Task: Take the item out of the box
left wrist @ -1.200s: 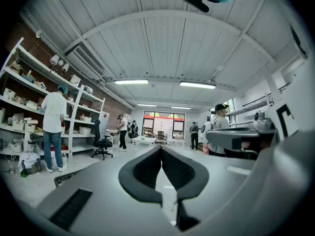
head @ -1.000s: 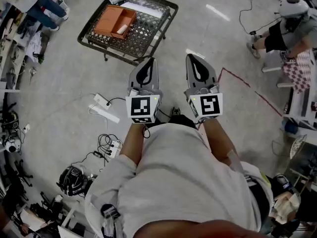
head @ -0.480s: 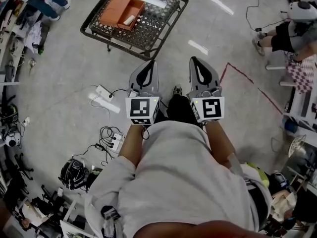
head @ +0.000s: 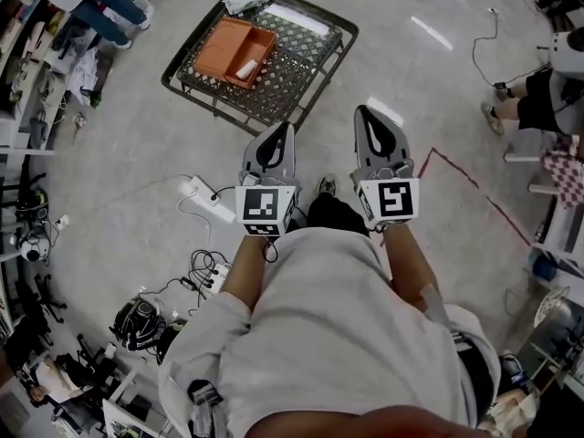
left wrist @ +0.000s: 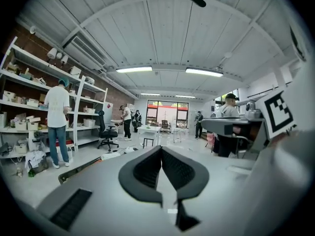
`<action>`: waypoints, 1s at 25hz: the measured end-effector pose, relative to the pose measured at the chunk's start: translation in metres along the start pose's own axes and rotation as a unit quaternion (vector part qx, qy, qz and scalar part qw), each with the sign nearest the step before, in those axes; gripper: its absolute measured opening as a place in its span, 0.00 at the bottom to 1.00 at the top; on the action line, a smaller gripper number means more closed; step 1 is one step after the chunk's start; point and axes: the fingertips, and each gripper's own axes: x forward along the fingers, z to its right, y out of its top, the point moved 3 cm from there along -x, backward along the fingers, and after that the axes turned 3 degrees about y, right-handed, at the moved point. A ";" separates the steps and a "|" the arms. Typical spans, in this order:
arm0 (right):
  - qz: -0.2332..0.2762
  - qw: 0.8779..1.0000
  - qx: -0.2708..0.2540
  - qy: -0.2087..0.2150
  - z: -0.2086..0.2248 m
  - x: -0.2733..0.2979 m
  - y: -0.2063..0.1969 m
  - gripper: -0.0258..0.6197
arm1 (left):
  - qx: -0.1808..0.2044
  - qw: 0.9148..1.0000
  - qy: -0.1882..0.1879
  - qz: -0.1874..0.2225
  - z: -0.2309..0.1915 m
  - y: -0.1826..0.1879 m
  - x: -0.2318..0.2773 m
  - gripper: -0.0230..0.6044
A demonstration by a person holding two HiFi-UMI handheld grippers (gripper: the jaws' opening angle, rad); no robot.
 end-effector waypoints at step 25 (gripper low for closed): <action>-0.040 0.987 0.051 0.147 0.042 0.102 -0.052 0.05 | -0.030 0.991 0.120 -0.052 -0.024 -0.013 0.072 0.05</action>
